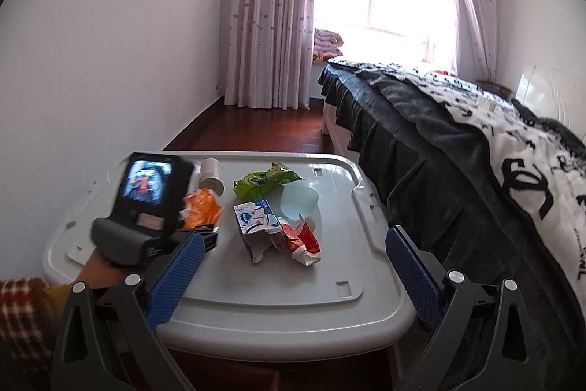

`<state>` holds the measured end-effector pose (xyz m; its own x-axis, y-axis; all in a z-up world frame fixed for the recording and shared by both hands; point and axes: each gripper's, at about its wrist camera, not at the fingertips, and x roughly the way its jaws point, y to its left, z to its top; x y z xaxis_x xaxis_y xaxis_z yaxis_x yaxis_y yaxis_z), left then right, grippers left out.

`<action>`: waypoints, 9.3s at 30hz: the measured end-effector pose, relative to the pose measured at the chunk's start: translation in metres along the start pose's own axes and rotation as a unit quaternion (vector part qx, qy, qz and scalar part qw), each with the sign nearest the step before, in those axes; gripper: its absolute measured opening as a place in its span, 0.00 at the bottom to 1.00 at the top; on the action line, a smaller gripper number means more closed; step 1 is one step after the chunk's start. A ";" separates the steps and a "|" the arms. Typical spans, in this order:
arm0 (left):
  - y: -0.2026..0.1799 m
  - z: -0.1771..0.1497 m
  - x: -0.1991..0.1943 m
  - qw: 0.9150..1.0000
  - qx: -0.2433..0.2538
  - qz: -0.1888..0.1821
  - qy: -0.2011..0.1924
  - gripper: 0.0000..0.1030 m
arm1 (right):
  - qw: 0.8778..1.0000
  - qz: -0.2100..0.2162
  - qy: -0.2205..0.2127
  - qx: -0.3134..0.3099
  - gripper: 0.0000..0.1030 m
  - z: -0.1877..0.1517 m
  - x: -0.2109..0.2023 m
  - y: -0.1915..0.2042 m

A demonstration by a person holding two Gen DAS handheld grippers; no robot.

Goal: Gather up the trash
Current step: 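Grasp the orange plastic bag with the left tool while the right tool grasps the milk carton, then drop the orange bag and milk carton into the bin by opening both tools, then grasp the yellow dinosaur toy with the left tool while the right tool grasps the red wrapper, then lower the dinosaur and red wrapper into the bin and open both tools, then grasp the wooden block with the left tool, then carry the block into the bin with the left tool while the right tool grasps the light-blue bowl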

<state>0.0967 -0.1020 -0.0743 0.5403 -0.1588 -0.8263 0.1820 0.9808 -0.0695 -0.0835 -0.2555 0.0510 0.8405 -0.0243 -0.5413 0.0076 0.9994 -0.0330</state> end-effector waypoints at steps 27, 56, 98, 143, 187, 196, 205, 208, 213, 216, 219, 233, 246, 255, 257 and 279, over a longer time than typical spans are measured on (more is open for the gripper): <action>0.051 -0.078 -0.114 0.998 -0.040 -0.013 -0.056 0.29 | 0.968 -0.005 0.179 -0.178 0.59 0.006 0.240 0.091; 0.054 -0.204 -0.142 0.999 -0.018 -0.016 0.044 0.33 | 0.956 0.111 0.255 -0.097 0.60 -0.116 0.020 0.103; 0.087 0.022 0.011 0.993 0.115 0.018 -0.005 0.80 | 0.993 0.069 0.093 0.015 0.95 -0.012 0.041 0.035; 0.068 -0.027 -0.061 0.999 0.035 -0.012 -0.032 0.66 | 0.977 -0.008 0.212 -0.037 0.44 -0.017 0.237 -0.011; 0.060 -0.203 -0.162 0.999 0.024 -0.003 0.049 0.83 | 0.964 0.072 0.221 -0.126 0.95 -0.115 -0.013 0.091; 0.074 -0.165 -0.187 0.999 0.007 -0.022 -0.042 0.87 | 0.983 0.071 0.164 -0.038 0.95 -0.063 -0.012 0.054; 0.098 -0.065 -0.150 0.995 0.058 -0.041 -0.071 0.87 | 0.991 0.070 0.112 -0.030 0.95 0.000 0.015 0.057; 0.107 -0.031 -0.127 0.992 0.089 -0.057 -0.071 0.87 | 0.992 0.065 0.099 -0.035 0.95 0.011 0.027 0.058; 0.135 0.020 -0.079 0.991 0.083 -0.077 -0.078 0.87 | 0.991 0.073 0.110 -0.019 0.95 0.007 0.048 0.053; 0.146 0.039 -0.049 0.991 0.080 -0.073 -0.076 0.87 | 0.988 0.075 0.131 -0.010 0.95 -0.002 0.063 0.048; 0.152 0.055 -0.017 0.991 0.085 -0.073 -0.068 0.87 | 0.986 0.073 0.151 -0.001 0.95 -0.008 0.077 0.043; 0.156 0.082 0.053 0.987 0.110 -0.109 -0.036 0.79 | 0.983 0.088 0.158 0.016 0.95 -0.007 0.087 0.040; 0.156 0.085 0.062 0.990 0.079 -0.112 -0.021 0.45 | 0.985 0.091 0.149 0.012 0.95 -0.007 0.083 0.040; 0.159 0.073 0.051 0.994 0.049 -0.094 -0.013 0.44 | 0.985 0.089 0.148 0.019 0.95 -0.005 0.086 0.034; 0.159 0.070 0.043 0.995 0.050 -0.085 -0.014 0.44 | 0.986 0.082 0.146 0.015 0.95 -0.003 0.091 0.032; 0.130 0.023 -0.070 0.993 0.028 -0.095 -0.057 0.44 | 0.982 -0.014 0.188 0.011 0.95 0.043 0.286 -0.012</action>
<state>0.1010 0.0346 -0.0125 0.5802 -0.3562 -0.7324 0.3344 0.9242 -0.1846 0.1800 -0.2731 -0.0675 0.5796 -0.0552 -0.8130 0.0428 0.9984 -0.0373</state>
